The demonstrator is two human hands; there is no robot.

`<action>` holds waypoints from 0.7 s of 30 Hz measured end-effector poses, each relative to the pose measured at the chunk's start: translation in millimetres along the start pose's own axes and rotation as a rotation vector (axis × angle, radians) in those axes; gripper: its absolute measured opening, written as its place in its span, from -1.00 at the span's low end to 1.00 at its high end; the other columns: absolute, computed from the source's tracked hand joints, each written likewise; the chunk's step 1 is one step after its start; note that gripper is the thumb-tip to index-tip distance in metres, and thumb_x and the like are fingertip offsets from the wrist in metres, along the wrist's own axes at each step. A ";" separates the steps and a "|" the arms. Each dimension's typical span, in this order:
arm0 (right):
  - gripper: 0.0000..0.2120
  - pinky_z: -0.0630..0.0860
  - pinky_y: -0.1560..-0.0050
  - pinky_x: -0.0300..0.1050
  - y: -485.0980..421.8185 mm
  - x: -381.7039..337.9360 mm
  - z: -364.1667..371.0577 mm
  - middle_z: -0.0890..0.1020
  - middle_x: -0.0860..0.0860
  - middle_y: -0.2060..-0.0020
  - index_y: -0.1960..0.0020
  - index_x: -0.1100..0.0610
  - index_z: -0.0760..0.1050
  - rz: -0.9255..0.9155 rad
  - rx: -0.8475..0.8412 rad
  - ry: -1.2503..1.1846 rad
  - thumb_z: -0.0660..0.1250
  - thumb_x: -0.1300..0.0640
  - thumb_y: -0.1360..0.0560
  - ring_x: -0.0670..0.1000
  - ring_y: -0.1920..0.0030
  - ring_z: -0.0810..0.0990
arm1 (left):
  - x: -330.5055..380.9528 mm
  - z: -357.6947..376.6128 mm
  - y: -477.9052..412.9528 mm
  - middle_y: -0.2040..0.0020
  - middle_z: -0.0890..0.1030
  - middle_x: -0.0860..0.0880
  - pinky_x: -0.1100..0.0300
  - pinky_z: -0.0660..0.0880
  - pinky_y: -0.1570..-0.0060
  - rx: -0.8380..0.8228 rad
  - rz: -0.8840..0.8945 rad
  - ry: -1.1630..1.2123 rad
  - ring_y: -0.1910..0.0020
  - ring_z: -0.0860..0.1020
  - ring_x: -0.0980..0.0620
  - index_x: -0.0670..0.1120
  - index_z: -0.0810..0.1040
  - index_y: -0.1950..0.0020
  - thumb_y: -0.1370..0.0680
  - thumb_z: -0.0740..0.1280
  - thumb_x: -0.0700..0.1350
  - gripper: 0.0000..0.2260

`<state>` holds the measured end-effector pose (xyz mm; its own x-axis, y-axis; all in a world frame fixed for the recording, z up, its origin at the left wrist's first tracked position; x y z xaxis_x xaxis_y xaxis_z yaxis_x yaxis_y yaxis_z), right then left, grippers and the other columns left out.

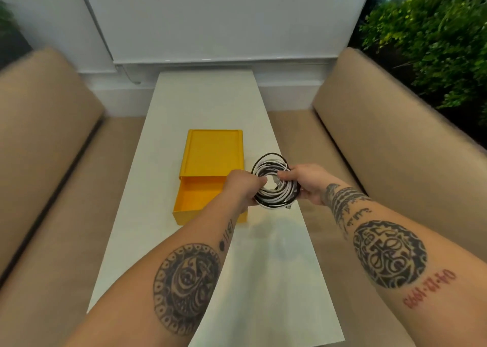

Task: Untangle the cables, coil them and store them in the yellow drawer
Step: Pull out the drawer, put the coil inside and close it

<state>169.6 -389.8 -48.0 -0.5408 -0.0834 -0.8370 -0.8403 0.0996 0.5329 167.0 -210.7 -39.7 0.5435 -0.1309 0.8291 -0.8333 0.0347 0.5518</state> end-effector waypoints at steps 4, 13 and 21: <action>-0.76 0.67 0.13 0.01 -3.8 -31.8 52.3 0.74 0.14 0.05 -0.09 0.23 0.62 -0.031 -0.050 -0.009 0.52 0.17 -0.47 0.10 0.05 0.74 | 18.7 -58.0 0.2 -0.05 0.65 -0.19 0.05 0.62 0.30 0.054 0.012 -0.033 0.04 0.67 -0.16 -0.25 0.55 -0.16 -0.55 0.45 -0.19 -0.76; -0.68 0.69 0.00 0.09 -21.4 -27.7 144.8 0.72 0.12 -0.01 -0.17 0.18 0.61 -0.118 -0.060 -0.058 0.54 0.13 -0.45 0.09 0.03 0.73 | -0.9 -146.0 -27.0 -0.05 0.69 -0.15 0.06 0.62 0.19 0.112 0.036 -0.067 0.01 0.67 -0.10 -0.17 0.62 -0.15 -0.56 0.45 -0.16 -0.81; -0.97 0.65 -0.06 0.15 -29.2 -4.1 158.2 0.75 0.02 0.11 0.09 -0.01 0.68 -0.186 -0.007 0.144 0.50 0.10 -0.47 0.04 0.05 0.72 | -15.8 -153.6 -50.3 0.11 0.68 -0.01 0.11 0.59 0.11 0.148 0.170 -0.563 0.10 0.63 -0.01 -0.04 0.66 0.00 -0.51 0.47 -0.06 -0.89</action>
<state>202.6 -235.5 -79.7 -0.3763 -0.2404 -0.8948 -0.9259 0.0629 0.3725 215.9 -58.2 -66.7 0.2981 -0.6412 0.7071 -0.9310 -0.0318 0.3636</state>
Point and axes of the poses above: each hand's wrist, its own y-axis away from the middle knuckle, its own z-axis out of the palm, x = y × z, the point moved 10 cm from there along -y, towards the middle knuckle
